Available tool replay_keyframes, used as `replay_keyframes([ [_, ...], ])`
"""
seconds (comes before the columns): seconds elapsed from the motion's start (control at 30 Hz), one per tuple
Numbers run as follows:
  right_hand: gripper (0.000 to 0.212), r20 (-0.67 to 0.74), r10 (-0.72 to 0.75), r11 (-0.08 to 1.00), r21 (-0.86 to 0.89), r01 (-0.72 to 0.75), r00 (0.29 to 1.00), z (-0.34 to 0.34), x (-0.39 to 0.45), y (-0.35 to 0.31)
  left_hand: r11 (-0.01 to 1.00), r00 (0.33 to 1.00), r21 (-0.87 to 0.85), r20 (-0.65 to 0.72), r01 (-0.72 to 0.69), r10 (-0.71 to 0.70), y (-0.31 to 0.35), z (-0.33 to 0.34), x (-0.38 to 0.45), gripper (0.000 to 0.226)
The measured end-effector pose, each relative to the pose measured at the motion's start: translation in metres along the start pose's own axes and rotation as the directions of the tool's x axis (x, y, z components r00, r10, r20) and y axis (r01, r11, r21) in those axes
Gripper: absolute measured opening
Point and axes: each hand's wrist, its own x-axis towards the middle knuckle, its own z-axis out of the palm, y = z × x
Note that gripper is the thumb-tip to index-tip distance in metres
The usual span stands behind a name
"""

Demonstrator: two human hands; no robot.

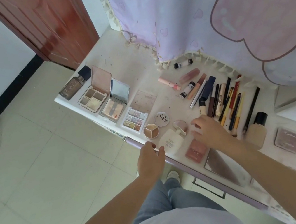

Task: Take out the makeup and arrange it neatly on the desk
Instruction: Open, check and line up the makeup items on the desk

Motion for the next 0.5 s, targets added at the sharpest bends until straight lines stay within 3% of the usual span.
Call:
replay_keyframes([
  [0.1,0.05,0.004,-0.044,0.959,-0.28,0.043,0.999,0.014,-0.03,0.005,0.987,0.989,0.082,-0.03,-0.139,0.142,-0.003,-0.003,-0.009,0.022],
  [0.2,0.062,0.048,0.008,0.931,-0.364,0.01,0.999,0.033,-0.048,0.006,0.955,0.964,0.139,-0.004,-0.263,0.266,0.0,-0.004,-0.017,0.022],
  [0.37,0.055,-0.045,0.007,0.97,-0.243,-0.018,0.999,0.037,-0.046,0.002,0.893,0.91,0.175,0.097,-0.415,0.403,0.005,-0.008,-0.019,0.025],
  [0.5,0.052,-0.131,-0.029,0.999,0.04,0.034,0.991,0.009,-0.054,-0.011,0.887,0.849,-0.02,0.28,-0.462,0.449,0.021,-0.026,-0.008,0.035],
])
